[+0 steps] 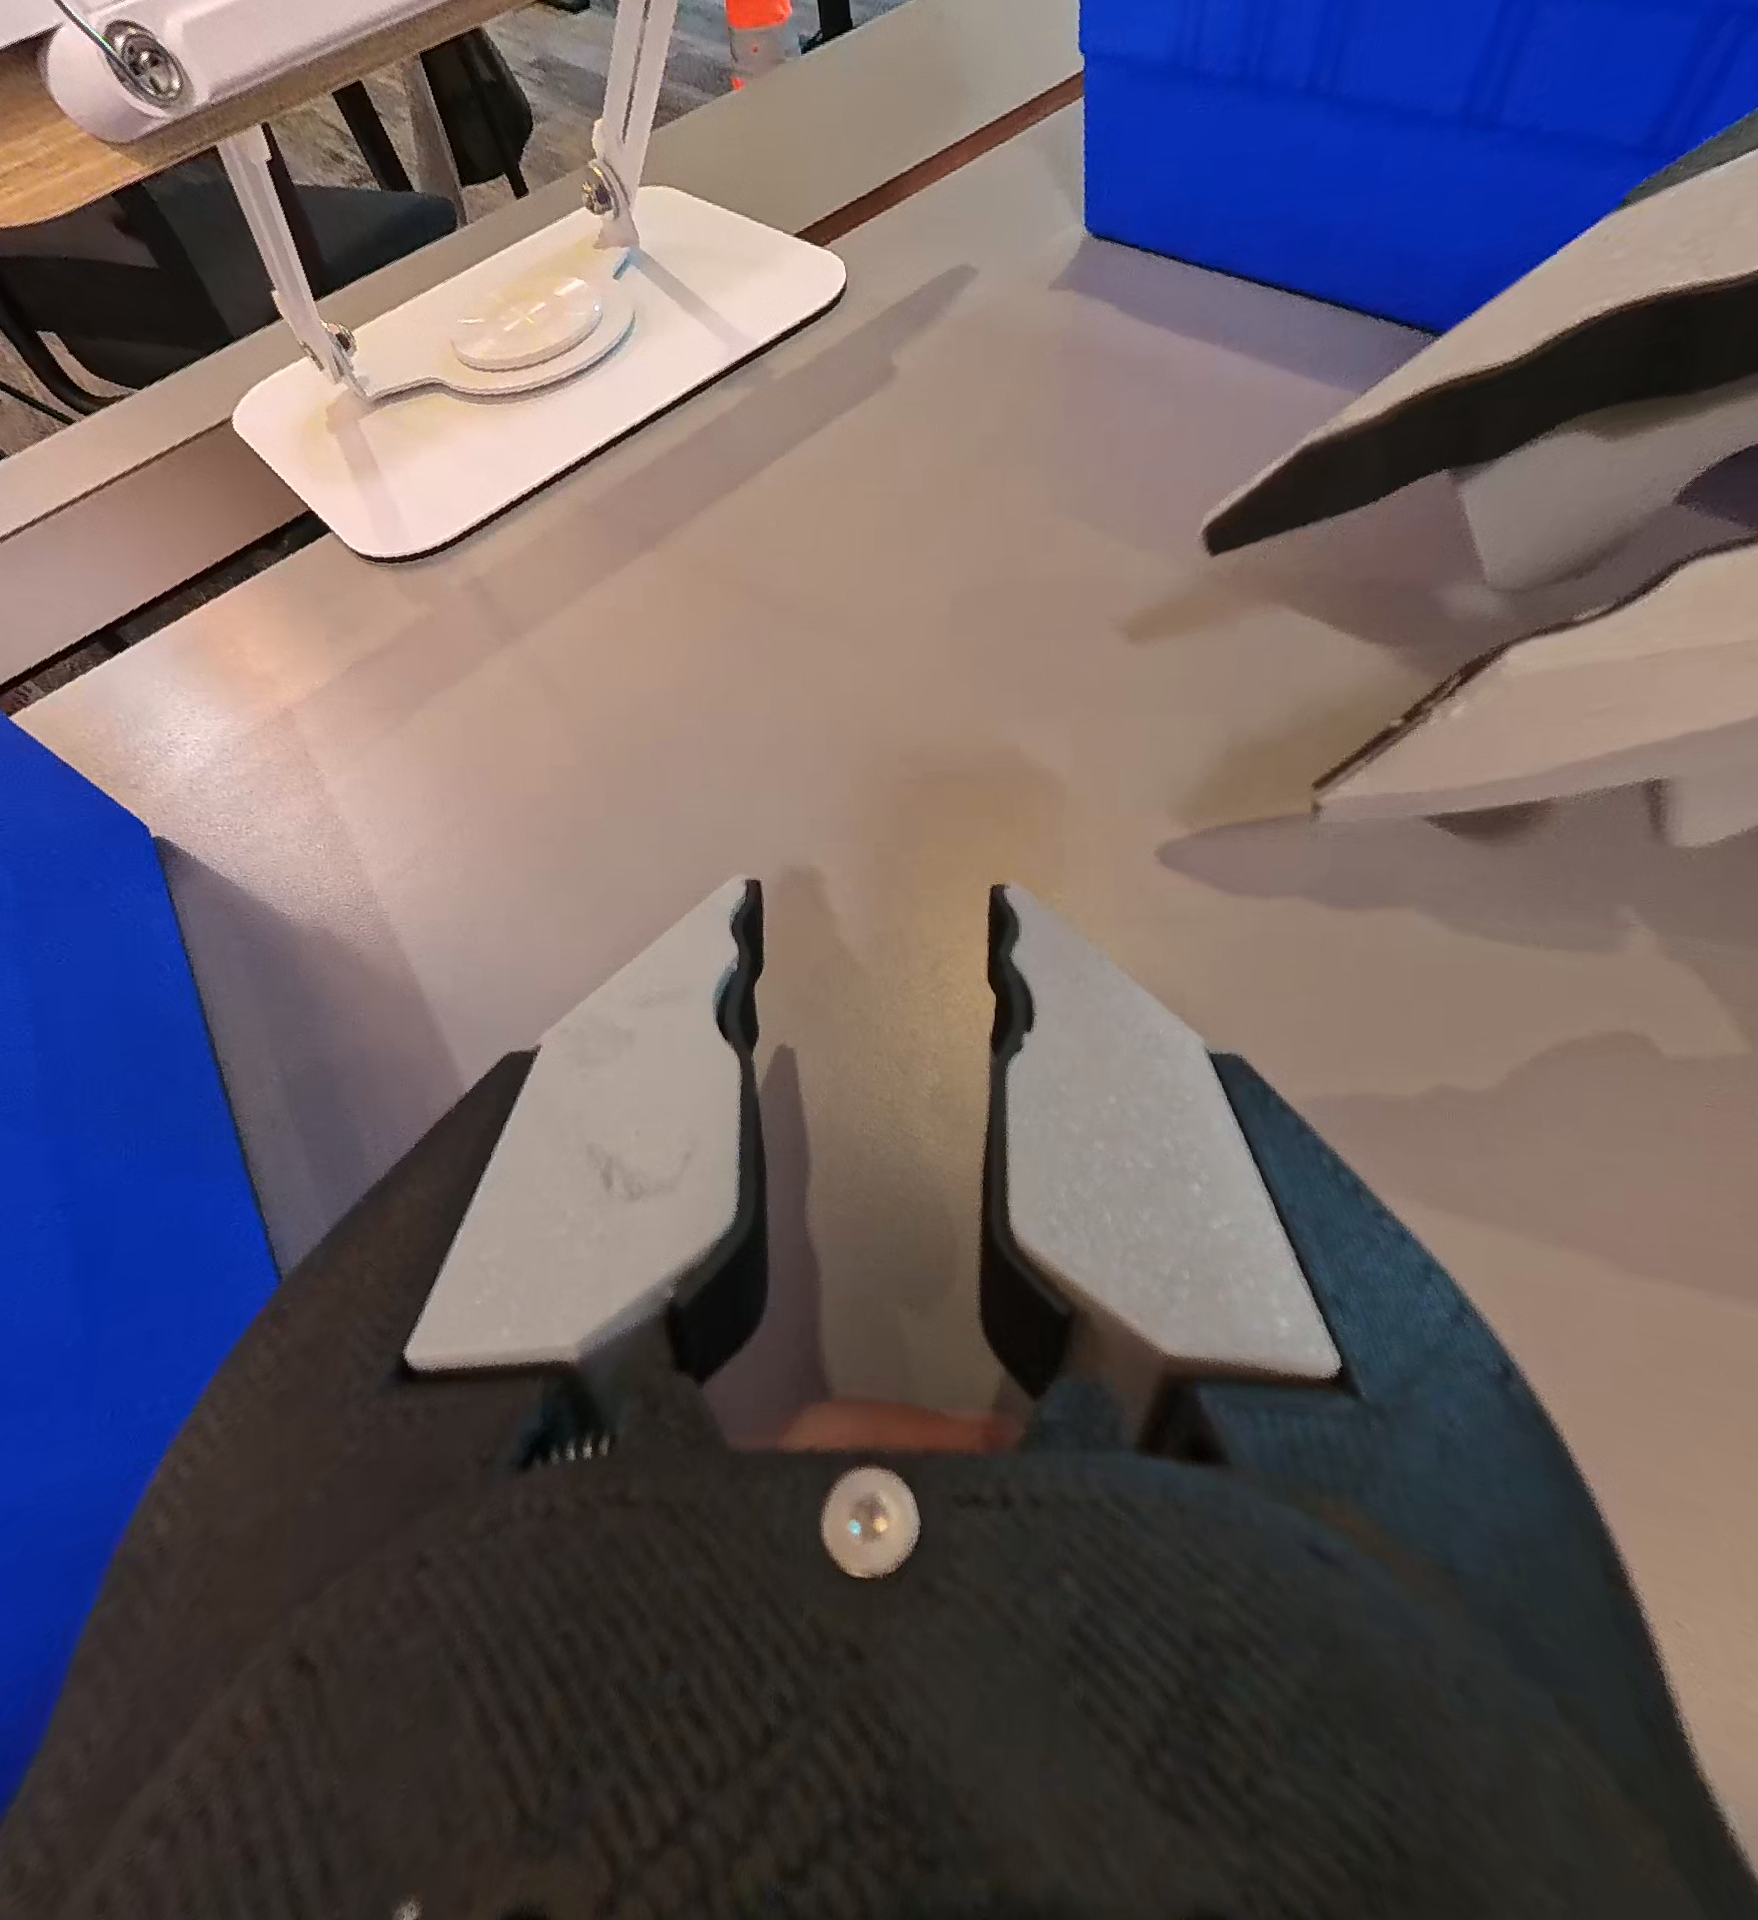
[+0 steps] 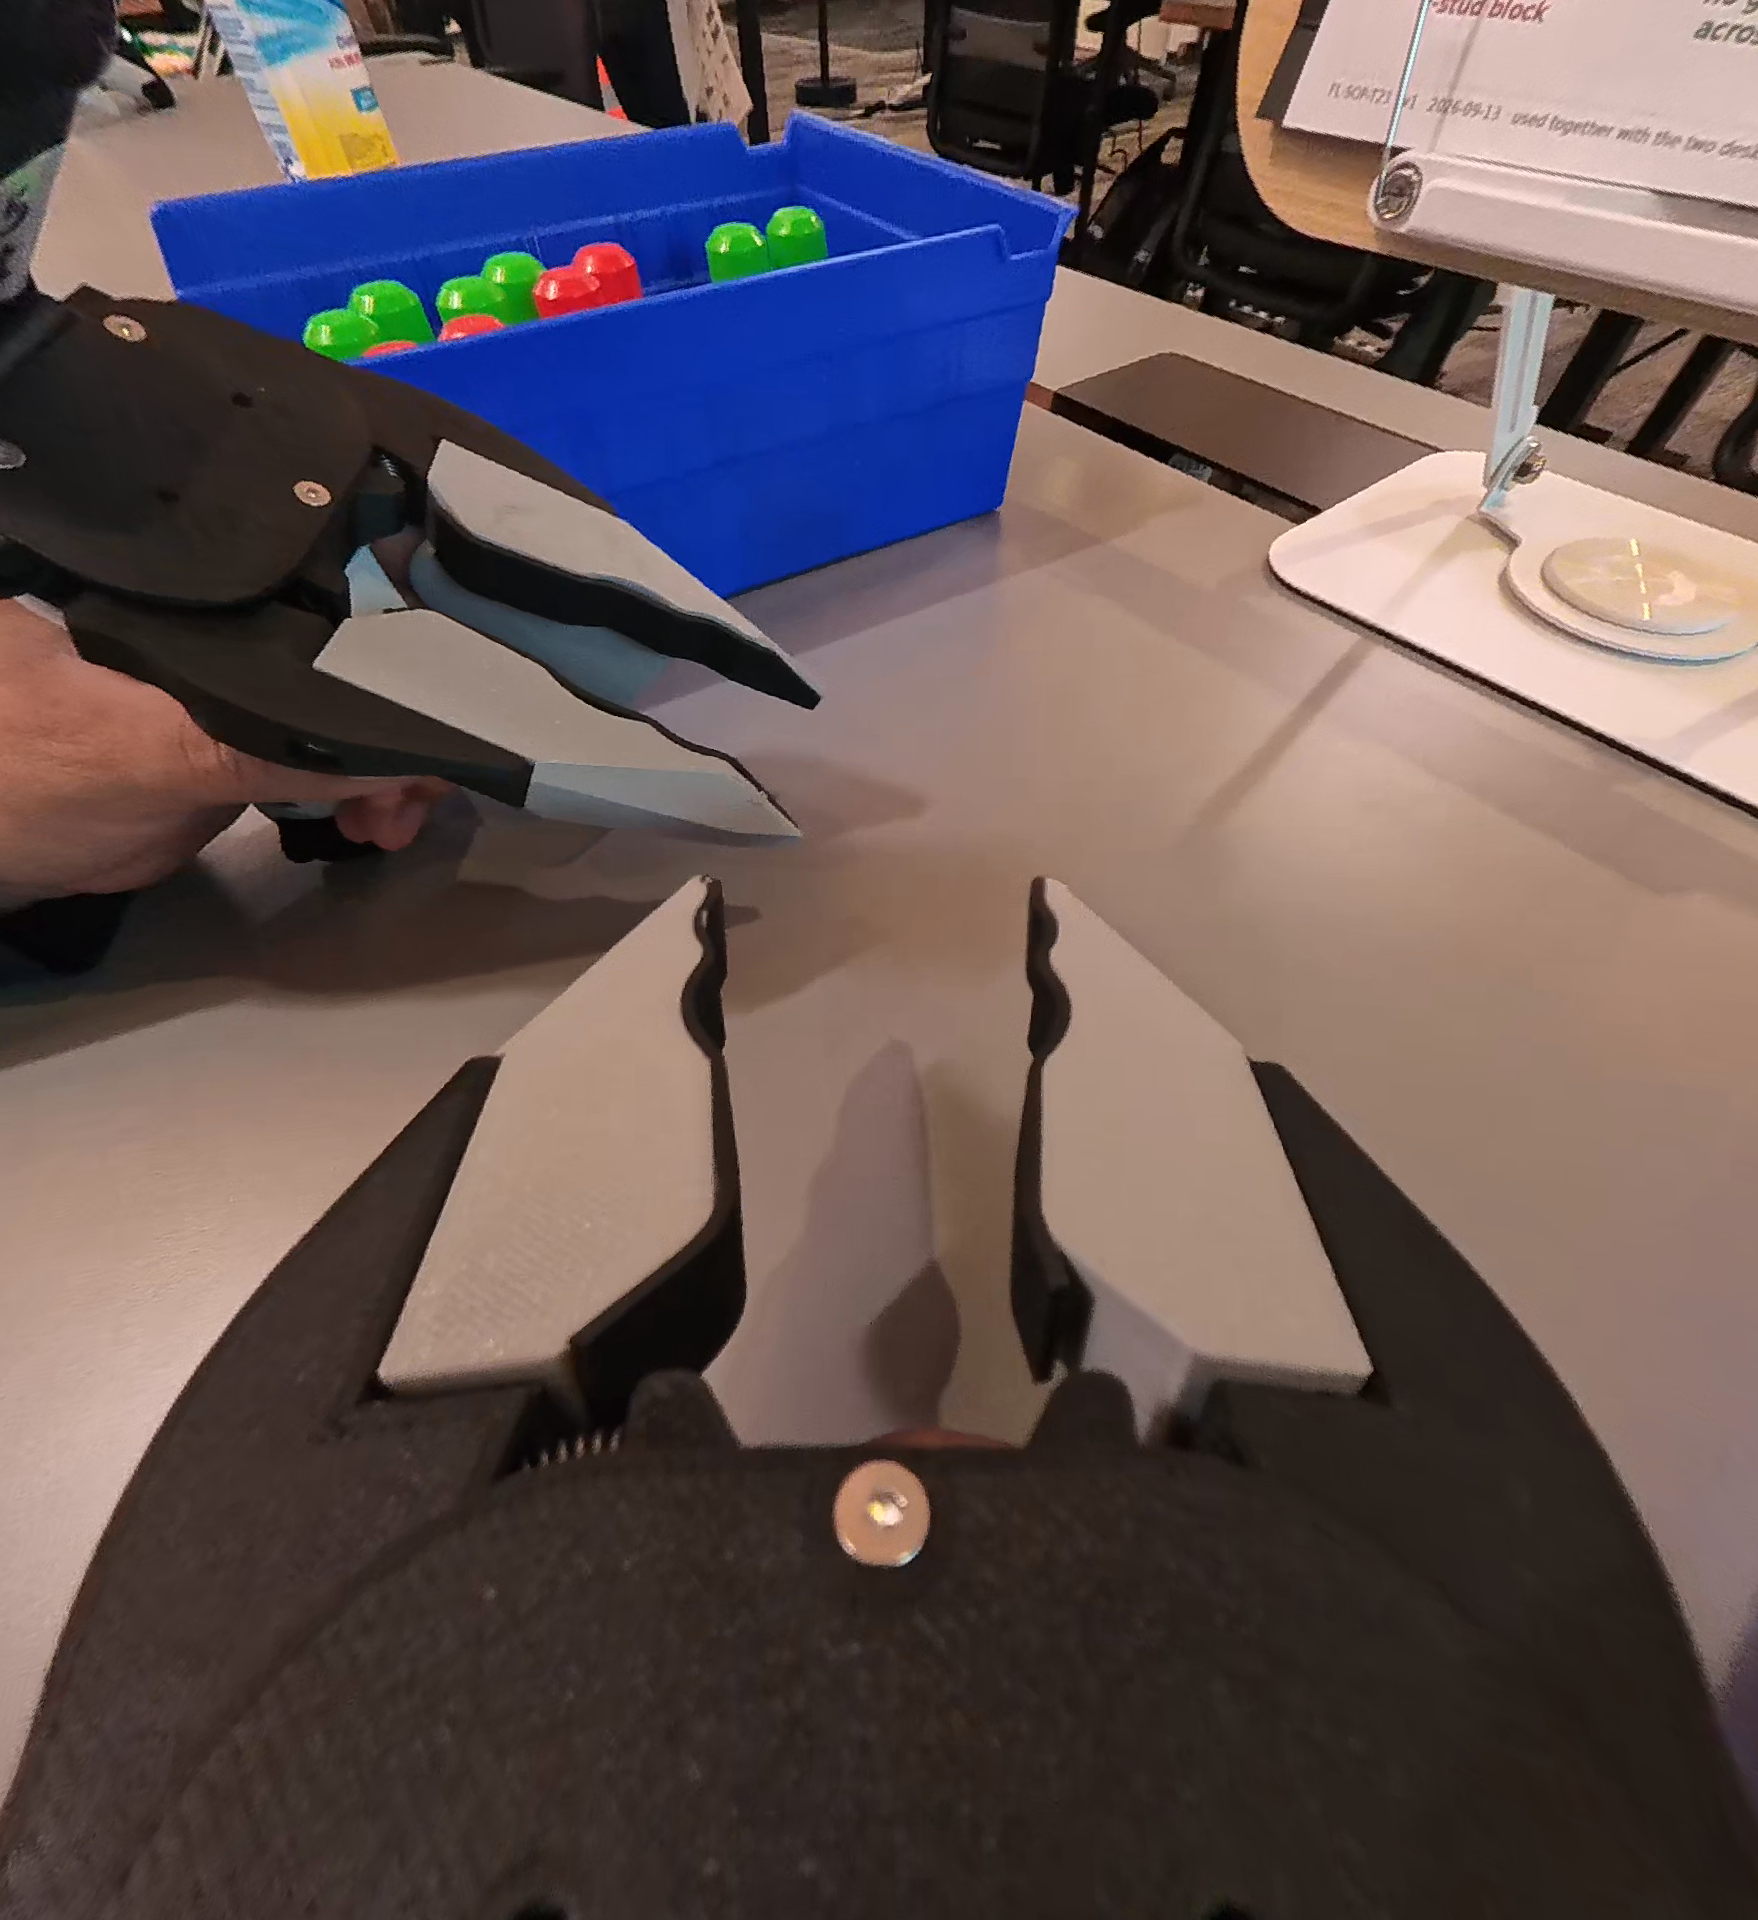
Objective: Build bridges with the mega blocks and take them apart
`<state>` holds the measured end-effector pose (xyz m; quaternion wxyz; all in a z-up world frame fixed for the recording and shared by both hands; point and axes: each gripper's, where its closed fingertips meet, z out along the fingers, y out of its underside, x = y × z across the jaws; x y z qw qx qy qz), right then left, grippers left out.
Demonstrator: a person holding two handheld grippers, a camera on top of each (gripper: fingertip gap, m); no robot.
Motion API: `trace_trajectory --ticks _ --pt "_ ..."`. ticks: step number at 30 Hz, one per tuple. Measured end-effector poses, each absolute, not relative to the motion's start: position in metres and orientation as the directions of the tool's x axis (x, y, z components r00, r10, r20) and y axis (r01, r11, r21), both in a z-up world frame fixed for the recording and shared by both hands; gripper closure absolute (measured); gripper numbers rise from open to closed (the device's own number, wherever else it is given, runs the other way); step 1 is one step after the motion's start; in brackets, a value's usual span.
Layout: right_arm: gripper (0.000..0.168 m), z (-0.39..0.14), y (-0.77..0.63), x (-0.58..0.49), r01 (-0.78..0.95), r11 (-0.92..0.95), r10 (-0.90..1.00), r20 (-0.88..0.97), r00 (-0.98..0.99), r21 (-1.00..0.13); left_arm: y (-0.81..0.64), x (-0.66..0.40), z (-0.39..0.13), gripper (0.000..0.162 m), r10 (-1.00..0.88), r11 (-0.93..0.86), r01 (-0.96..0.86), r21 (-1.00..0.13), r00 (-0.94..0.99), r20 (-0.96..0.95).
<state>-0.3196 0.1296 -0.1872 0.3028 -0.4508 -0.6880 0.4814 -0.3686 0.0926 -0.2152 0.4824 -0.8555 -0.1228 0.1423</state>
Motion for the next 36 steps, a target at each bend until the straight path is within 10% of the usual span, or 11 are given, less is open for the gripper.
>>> trace_trajectory --ticks 36 --pt "0.114 -0.1859 0.1313 -0.319 0.327 0.073 0.909 -0.072 -0.41 -0.942 0.0925 -0.3677 -0.2174 0.121 0.343 -0.518 0.066 -0.853 0.93 -0.136"
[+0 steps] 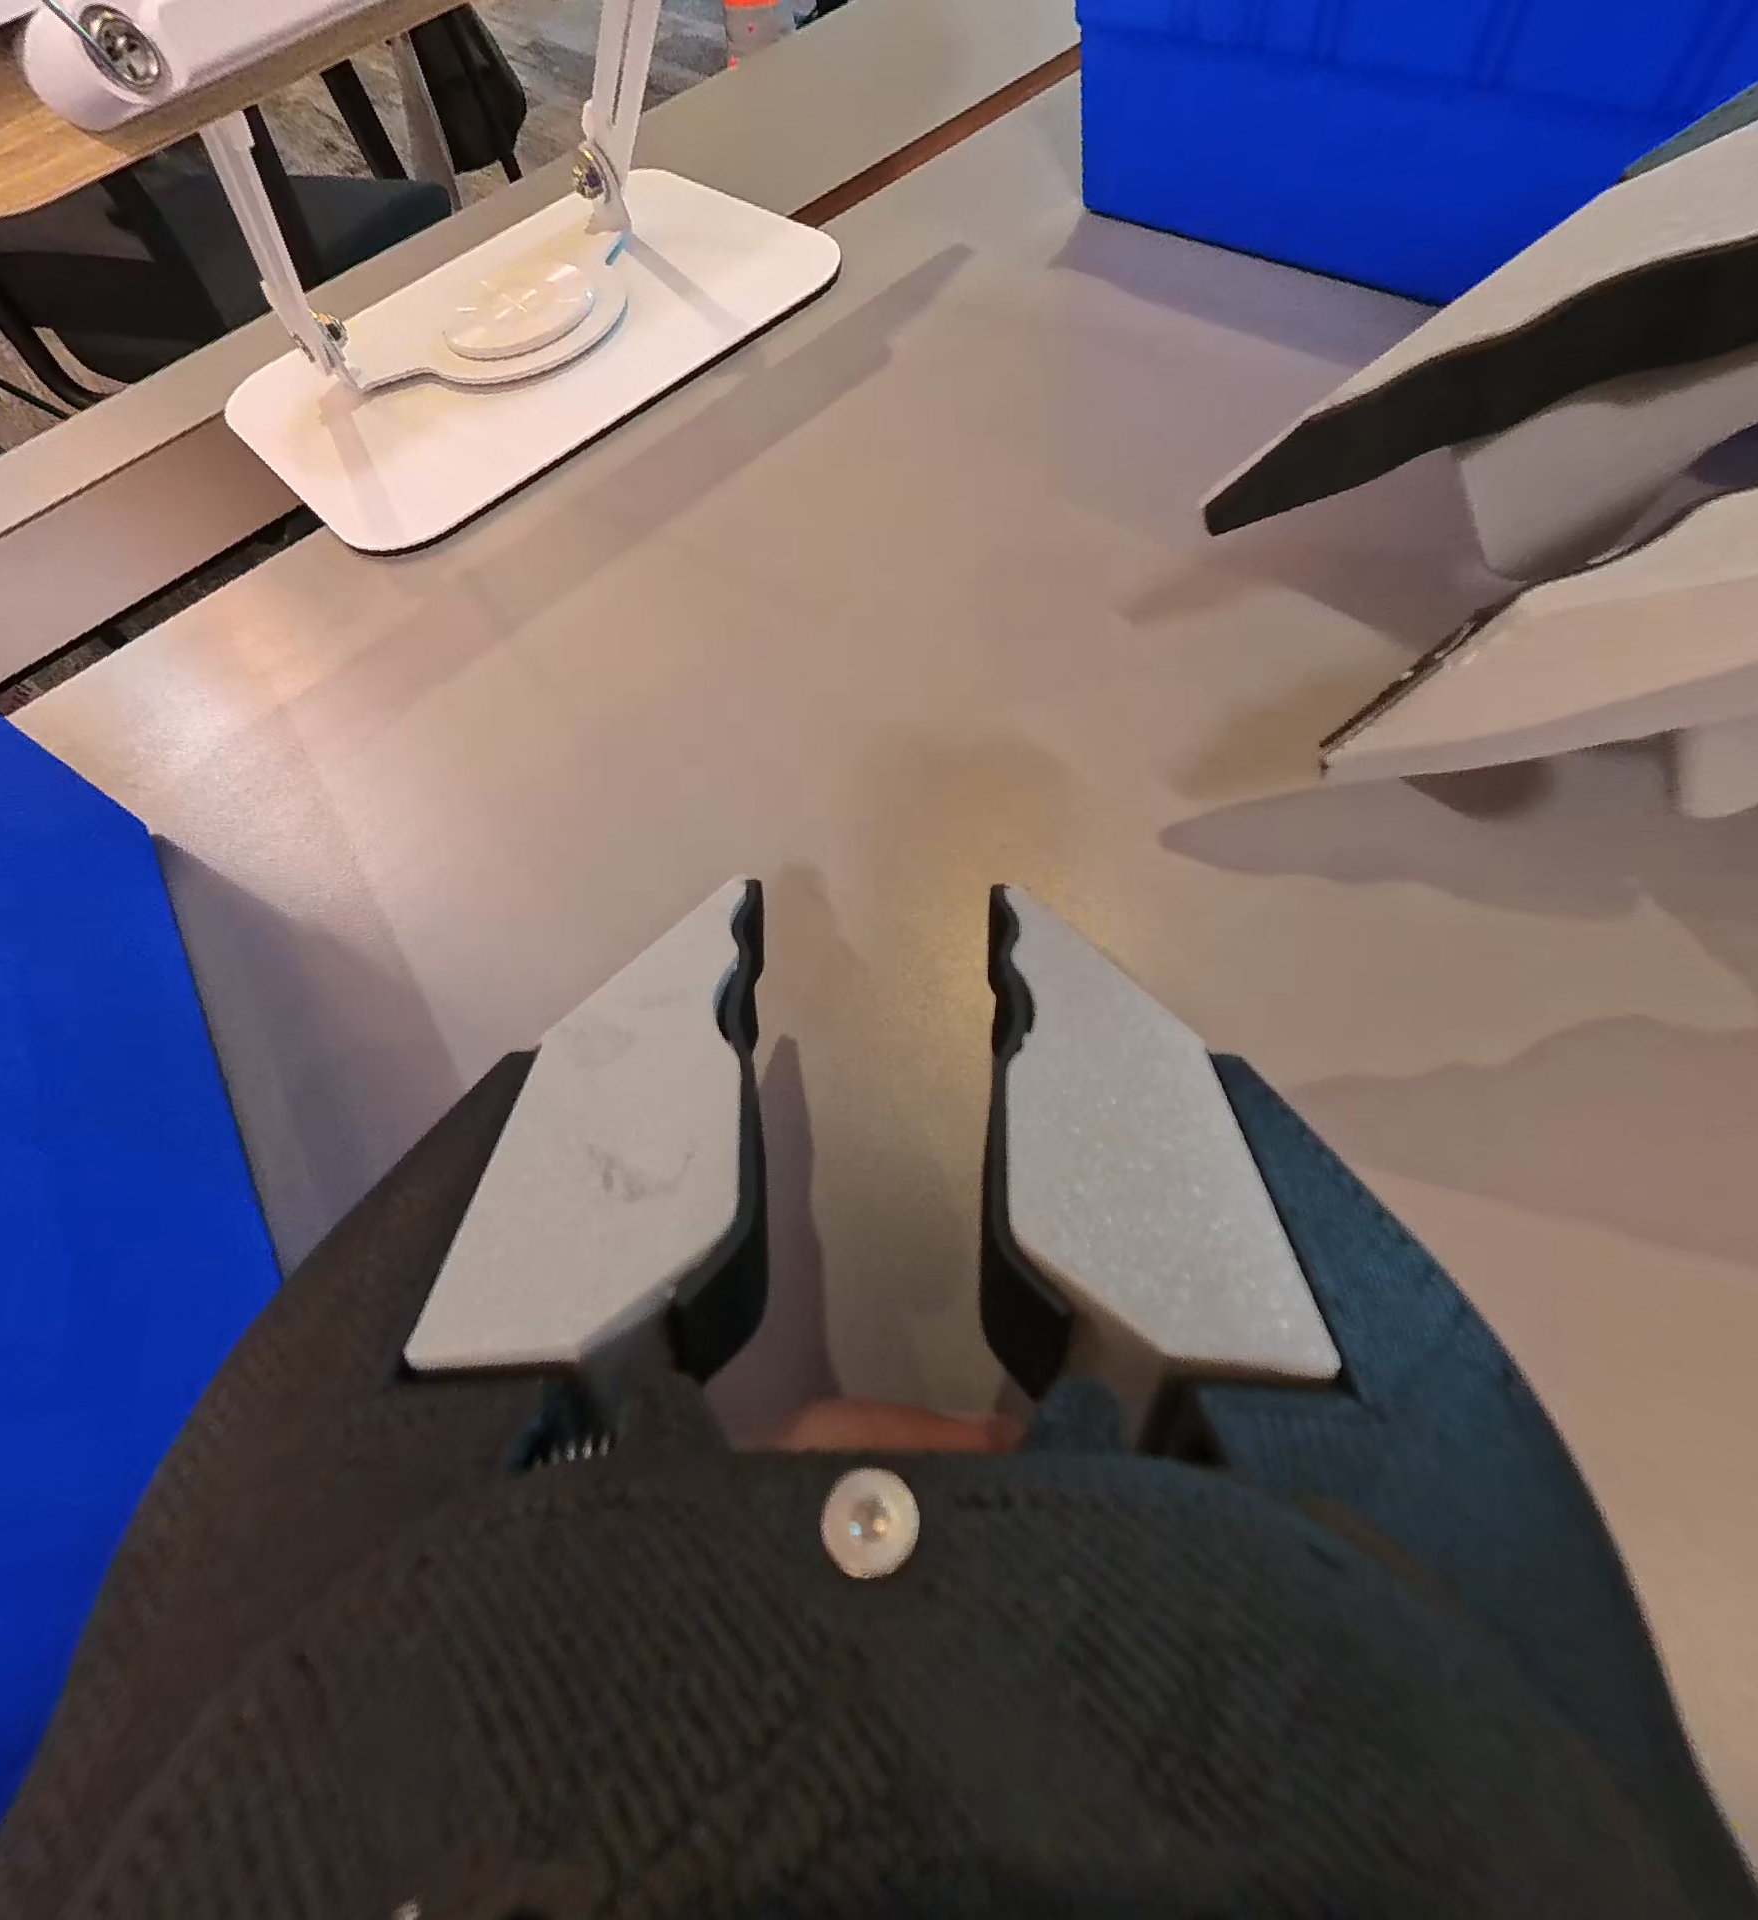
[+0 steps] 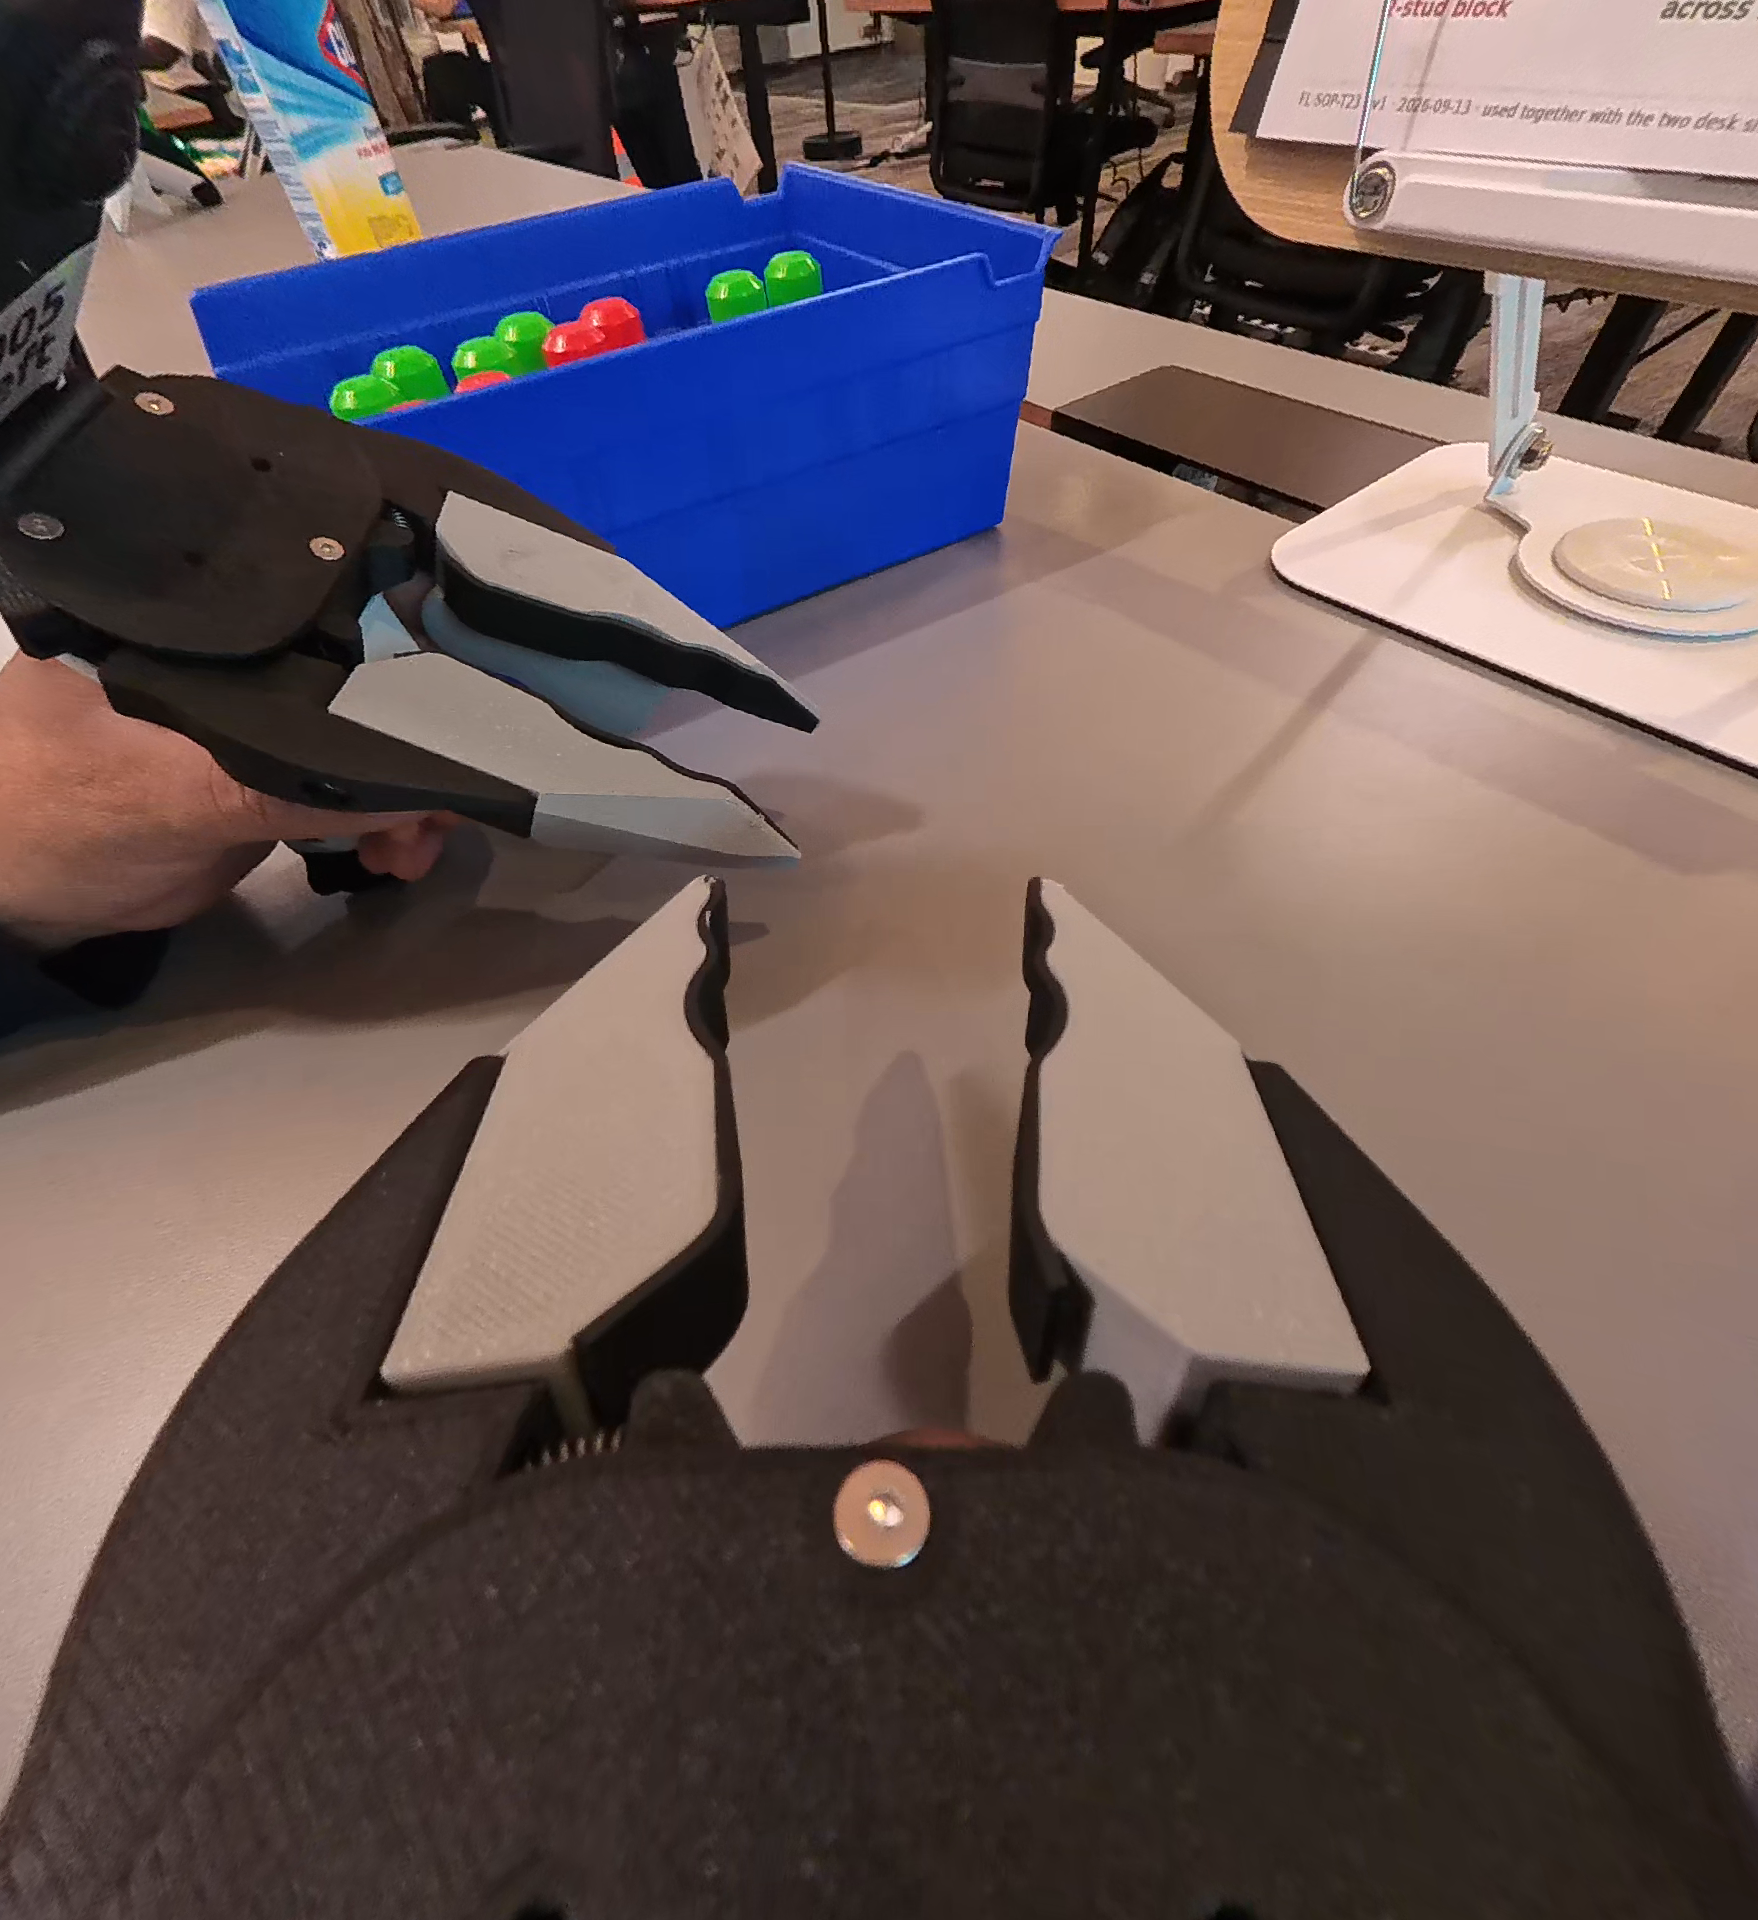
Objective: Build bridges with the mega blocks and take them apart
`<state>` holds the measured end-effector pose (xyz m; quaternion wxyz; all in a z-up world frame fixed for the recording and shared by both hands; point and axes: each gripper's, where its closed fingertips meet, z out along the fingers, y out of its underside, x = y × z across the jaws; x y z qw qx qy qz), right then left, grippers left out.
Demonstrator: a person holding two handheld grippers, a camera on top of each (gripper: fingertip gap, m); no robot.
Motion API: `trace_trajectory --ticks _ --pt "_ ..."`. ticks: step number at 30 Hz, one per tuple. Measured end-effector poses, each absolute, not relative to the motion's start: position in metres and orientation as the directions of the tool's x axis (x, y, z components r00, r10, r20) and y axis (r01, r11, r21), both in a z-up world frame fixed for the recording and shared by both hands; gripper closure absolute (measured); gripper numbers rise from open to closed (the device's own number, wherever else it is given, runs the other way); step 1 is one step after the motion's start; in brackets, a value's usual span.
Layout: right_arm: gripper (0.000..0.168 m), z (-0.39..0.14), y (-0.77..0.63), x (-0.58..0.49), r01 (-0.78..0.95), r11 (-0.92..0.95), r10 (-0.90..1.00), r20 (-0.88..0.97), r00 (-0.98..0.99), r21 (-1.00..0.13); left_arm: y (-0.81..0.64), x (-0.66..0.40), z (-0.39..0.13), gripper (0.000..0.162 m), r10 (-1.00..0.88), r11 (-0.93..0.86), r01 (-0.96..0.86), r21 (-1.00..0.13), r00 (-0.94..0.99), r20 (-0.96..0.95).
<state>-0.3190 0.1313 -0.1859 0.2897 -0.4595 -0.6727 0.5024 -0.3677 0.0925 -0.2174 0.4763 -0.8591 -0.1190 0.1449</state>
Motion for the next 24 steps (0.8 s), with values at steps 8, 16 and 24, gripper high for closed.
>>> trace_trajectory --ticks 8,16,24 --pt "0.114 -0.188 0.128 -0.319 0.33 0.094 0.907 -0.056 -0.418 -0.939 0.093 -0.367 -0.218 0.121 0.336 -0.525 0.055 -0.849 0.93 -0.147" --pt "0.115 -0.187 0.126 -0.318 0.327 0.1 0.903 -0.052 -0.426 -0.94 0.093 -0.368 -0.217 0.121 0.34 -0.522 0.054 -0.851 0.928 -0.15" --pt "0.115 -0.183 0.129 -0.319 0.311 0.116 0.908 -0.027 -0.419 -0.943 0.086 -0.368 -0.197 0.111 0.389 -0.467 0.06 -0.882 0.91 -0.143"
